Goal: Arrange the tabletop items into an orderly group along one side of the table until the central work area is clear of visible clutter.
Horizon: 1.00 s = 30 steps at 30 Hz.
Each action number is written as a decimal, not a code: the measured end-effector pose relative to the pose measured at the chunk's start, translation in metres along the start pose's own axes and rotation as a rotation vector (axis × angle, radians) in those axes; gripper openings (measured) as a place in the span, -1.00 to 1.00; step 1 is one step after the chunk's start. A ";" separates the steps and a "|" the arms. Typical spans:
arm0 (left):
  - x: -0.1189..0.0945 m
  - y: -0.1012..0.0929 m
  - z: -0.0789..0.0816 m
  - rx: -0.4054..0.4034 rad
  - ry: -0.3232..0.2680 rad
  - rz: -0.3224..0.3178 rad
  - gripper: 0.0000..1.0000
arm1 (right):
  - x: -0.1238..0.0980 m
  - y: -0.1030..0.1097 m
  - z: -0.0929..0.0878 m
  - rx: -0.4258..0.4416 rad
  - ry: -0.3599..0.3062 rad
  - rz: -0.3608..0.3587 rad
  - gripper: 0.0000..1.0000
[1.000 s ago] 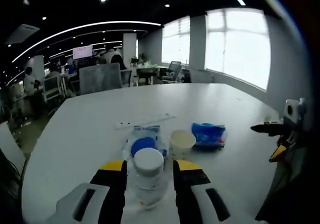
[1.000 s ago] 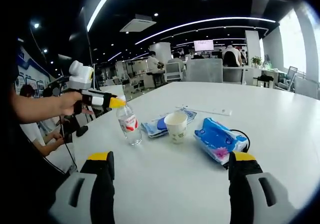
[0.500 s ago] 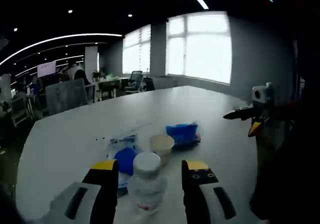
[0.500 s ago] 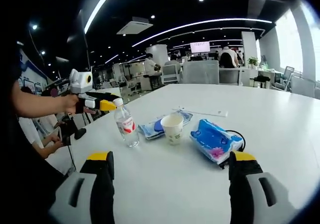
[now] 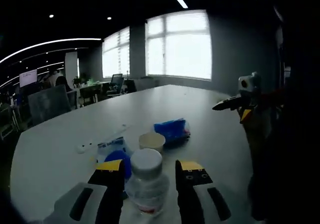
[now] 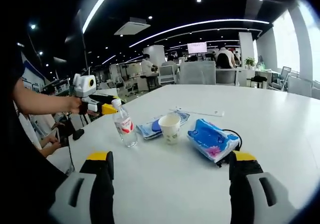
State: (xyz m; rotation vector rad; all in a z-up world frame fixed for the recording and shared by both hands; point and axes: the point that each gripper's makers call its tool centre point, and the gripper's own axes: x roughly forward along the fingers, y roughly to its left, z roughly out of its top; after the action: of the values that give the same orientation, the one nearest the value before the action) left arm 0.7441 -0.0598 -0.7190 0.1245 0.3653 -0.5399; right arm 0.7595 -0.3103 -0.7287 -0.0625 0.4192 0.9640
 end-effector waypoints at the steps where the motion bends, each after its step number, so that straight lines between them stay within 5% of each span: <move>1: 0.000 0.000 0.001 -0.007 -0.011 -0.015 -0.23 | -0.001 -0.001 -0.001 0.001 0.002 -0.005 0.84; 10: 0.000 0.003 0.006 0.019 -0.015 -0.101 -0.40 | -0.002 -0.002 -0.001 0.007 0.012 -0.027 0.84; 16: 0.005 -0.012 0.008 0.053 -0.002 -0.167 -0.55 | -0.001 -0.003 -0.002 0.008 0.016 -0.036 0.83; 30: 0.004 -0.004 0.004 0.028 0.009 -0.172 -0.59 | 0.003 -0.001 -0.006 0.010 0.029 -0.039 0.82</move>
State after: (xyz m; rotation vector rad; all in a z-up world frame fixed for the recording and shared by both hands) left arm 0.7469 -0.0657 -0.7174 0.1232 0.3792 -0.7148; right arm 0.7598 -0.3101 -0.7359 -0.0751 0.4476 0.9238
